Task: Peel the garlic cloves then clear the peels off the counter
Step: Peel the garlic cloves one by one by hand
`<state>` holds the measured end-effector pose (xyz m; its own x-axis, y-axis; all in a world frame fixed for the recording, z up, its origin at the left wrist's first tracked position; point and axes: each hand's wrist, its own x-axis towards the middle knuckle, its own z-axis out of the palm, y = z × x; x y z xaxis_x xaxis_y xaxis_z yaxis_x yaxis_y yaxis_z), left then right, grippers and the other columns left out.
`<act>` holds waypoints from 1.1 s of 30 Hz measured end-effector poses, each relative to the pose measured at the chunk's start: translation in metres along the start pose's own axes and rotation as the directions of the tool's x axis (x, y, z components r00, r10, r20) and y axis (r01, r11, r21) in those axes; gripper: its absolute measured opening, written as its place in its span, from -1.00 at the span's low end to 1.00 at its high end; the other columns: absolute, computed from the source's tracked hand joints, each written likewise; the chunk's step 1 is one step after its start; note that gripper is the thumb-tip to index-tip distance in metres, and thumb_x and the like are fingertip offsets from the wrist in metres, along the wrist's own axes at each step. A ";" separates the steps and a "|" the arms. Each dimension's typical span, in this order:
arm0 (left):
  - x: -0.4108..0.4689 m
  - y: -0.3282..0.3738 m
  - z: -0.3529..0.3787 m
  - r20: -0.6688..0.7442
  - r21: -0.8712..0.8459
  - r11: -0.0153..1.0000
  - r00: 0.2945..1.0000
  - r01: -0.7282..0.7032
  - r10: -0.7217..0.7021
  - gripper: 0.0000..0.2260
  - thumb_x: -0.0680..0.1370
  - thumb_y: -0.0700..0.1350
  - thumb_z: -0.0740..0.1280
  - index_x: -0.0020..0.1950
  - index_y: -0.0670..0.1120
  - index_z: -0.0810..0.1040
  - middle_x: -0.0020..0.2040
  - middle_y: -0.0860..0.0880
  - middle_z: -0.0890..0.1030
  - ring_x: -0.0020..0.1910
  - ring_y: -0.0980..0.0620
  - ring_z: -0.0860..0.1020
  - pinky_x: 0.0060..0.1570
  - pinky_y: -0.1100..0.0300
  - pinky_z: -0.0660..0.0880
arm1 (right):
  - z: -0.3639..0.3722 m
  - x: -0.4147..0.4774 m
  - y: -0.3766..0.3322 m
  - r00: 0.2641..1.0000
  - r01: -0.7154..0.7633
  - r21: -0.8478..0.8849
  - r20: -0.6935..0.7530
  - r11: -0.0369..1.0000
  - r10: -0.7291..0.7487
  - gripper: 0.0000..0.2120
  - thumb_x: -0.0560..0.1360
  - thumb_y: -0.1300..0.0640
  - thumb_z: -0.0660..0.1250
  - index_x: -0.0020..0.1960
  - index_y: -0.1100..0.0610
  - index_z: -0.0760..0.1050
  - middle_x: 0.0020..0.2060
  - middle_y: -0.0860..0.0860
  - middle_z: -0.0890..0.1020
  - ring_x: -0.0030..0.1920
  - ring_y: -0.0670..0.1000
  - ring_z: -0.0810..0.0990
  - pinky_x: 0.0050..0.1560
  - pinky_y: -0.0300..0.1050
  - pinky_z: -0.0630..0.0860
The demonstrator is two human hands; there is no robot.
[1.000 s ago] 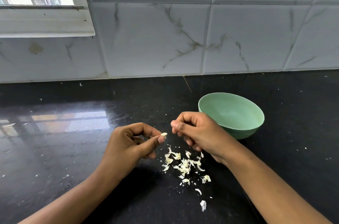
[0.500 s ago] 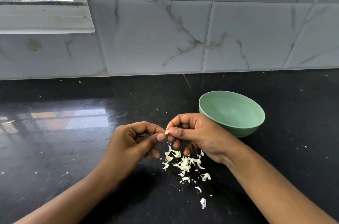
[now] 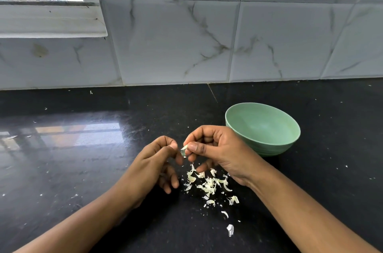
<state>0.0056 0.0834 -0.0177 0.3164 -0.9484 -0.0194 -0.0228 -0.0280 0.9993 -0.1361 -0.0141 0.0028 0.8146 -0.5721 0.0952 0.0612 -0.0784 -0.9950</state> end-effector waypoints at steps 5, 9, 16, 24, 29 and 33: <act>-0.003 0.003 0.001 0.091 -0.022 1.000 0.996 -0.004 0.006 -0.66 0.44 0.21 0.17 -0.35 -0.01 0.44 -0.37 -0.08 0.52 -0.55 -0.04 0.44 -0.60 0.25 0.36 | -0.001 0.001 0.004 0.975 0.194 -0.340 -0.033 0.920 -0.218 -0.92 0.47 0.26 0.41 -0.12 0.10 0.60 -0.26 0.09 0.62 -0.26 -0.03 0.58 -0.38 -0.13 0.60; -0.001 0.002 0.001 0.116 -0.065 0.997 0.992 -0.044 0.051 -0.75 0.40 0.10 0.28 -0.38 -0.02 0.45 -0.39 -0.08 0.50 -0.62 0.02 0.41 -0.65 0.32 0.31 | 0.000 0.002 0.007 0.932 0.312 -0.520 0.006 0.795 -0.362 -0.94 0.44 0.26 0.43 -0.12 0.13 0.61 -0.28 -0.06 0.63 -0.26 -0.08 0.61 -0.29 -0.19 0.60; 0.000 0.000 -0.001 0.122 0.065 0.987 0.983 -0.145 0.136 -0.72 0.46 0.04 0.23 -0.19 -0.20 0.41 -0.35 -0.05 0.55 -0.60 -0.01 0.43 -0.66 0.31 0.29 | -0.001 0.002 0.010 0.954 0.242 -0.464 -0.046 0.852 -0.297 -0.95 0.47 0.20 0.42 -0.14 0.08 0.60 -0.30 0.03 0.62 -0.31 0.11 0.62 -0.34 0.04 0.60; -0.001 -0.005 -0.002 0.115 0.190 0.964 0.979 -0.186 0.167 -0.80 0.64 -0.19 0.14 -0.16 -0.04 0.44 -0.29 -0.19 0.53 -0.57 -0.04 0.44 -0.64 0.30 0.30 | -0.003 0.002 0.006 0.981 0.159 -0.369 -0.047 0.916 -0.190 -0.96 0.49 0.19 0.39 -0.12 0.08 0.58 -0.20 0.13 0.66 -0.16 0.22 0.65 -0.27 0.08 0.64; -0.002 0.001 -0.001 0.121 0.033 0.995 0.989 -0.091 0.086 -0.81 0.55 -0.05 0.23 -0.22 -0.09 0.49 -0.34 -0.12 0.54 -0.57 -0.08 0.43 -0.63 0.27 0.32 | -0.003 0.001 0.005 0.979 0.165 -0.389 -0.044 0.906 -0.197 -0.95 0.48 0.18 0.41 -0.14 0.05 0.59 -0.23 0.09 0.64 -0.18 0.18 0.65 -0.28 0.13 0.64; -0.001 0.002 0.001 0.072 -0.081 0.996 0.997 -0.034 0.040 -0.81 0.45 -0.01 0.27 -0.22 -0.12 0.50 -0.32 -0.13 0.58 -0.57 -0.06 0.49 -0.61 0.26 0.40 | -0.002 0.001 0.003 0.962 0.224 -0.473 -0.030 0.852 -0.270 -0.97 0.46 0.20 0.43 -0.13 0.10 0.61 -0.30 -0.03 0.63 -0.26 -0.08 0.61 -0.27 -0.14 0.63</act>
<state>0.0038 0.0840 -0.0153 0.2459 -0.9691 0.0183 0.0435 0.0299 0.9986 -0.1366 -0.0166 -0.0005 0.7505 -0.5536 0.3610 -0.0380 -0.5815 -0.8127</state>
